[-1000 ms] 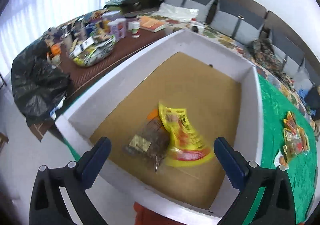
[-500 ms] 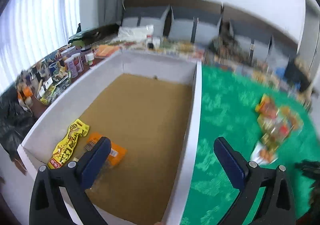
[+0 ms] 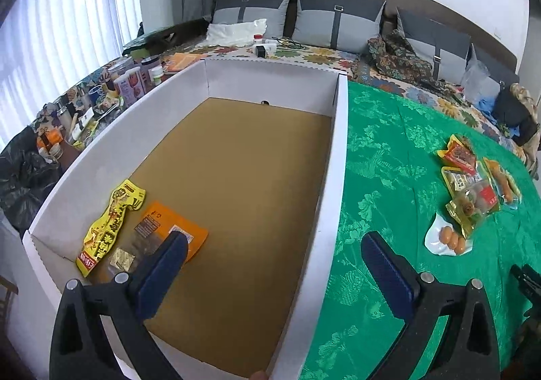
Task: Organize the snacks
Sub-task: 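Move the left tool toward the white tray of three sausages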
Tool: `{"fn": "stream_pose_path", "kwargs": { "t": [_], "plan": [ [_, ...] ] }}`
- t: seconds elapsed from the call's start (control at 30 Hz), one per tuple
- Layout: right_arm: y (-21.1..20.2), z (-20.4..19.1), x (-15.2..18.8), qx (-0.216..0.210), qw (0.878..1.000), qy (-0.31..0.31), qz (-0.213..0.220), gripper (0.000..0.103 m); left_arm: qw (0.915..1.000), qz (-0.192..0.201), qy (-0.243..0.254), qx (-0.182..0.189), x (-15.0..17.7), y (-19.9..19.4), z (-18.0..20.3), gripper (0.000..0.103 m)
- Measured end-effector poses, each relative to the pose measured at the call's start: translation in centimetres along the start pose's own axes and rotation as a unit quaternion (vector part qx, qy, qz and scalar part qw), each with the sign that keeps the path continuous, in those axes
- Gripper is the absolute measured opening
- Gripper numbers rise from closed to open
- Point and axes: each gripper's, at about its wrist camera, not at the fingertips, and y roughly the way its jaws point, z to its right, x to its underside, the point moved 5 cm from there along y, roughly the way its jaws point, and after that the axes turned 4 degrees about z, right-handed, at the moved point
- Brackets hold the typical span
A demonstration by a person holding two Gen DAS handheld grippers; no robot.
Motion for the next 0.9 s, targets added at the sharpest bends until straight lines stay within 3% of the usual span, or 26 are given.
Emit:
{"fn": "stream_pose_path", "kwargs": {
  "t": [0.13, 0.33, 0.47, 0.53, 0.63, 0.73, 0.77, 0.9],
  "plan": [
    [0.5, 0.0, -0.3, 0.002, 1.000, 0.004, 0.000, 0.075, 0.9995, 0.006, 0.003, -0.031, 0.0, 0.2, 0.4, 0.101],
    [0.8, 0.2, -0.3, 0.006, 1.000, 0.010, -0.003, 0.080, 0.9989, 0.021, -0.004, -0.043, -0.5, -0.4, 0.1, 0.101],
    [0.9, 0.2, -0.3, 0.005, 1.000, 0.010, -0.003, 0.080, 0.9933, 0.078, -0.008, -0.085, -1.7, -3.4, 0.5, 0.102],
    [0.9, 0.2, -0.3, 0.005, 1.000, 0.010, -0.003, 0.080, 0.9901, 0.108, -0.003, -0.089, -2.1, -5.1, 1.5, 0.102],
    [0.9, 0.2, -0.3, 0.005, 1.000, 0.010, -0.003, 0.081, 0.9871, 0.145, 0.018, -0.065, -2.6, -7.5, 4.2, 0.102],
    [0.9, 0.2, -0.3, 0.006, 1.000, 0.010, -0.003, 0.081, 0.9884, 0.147, 0.036, -0.010, -2.4, -8.4, 7.6, 0.103],
    [0.9, 0.2, -0.3, 0.006, 1.000, 0.010, -0.003, 0.081, 0.9898, 0.134, 0.044, 0.020, -1.9, -8.1, 9.1, 0.103],
    [0.9, 0.2, -0.3, 0.005, 1.000, 0.010, -0.003, 0.082, 0.9929, 0.065, 0.062, 0.077, 0.6, -5.5, 13.1, 0.103]
  ]
}}
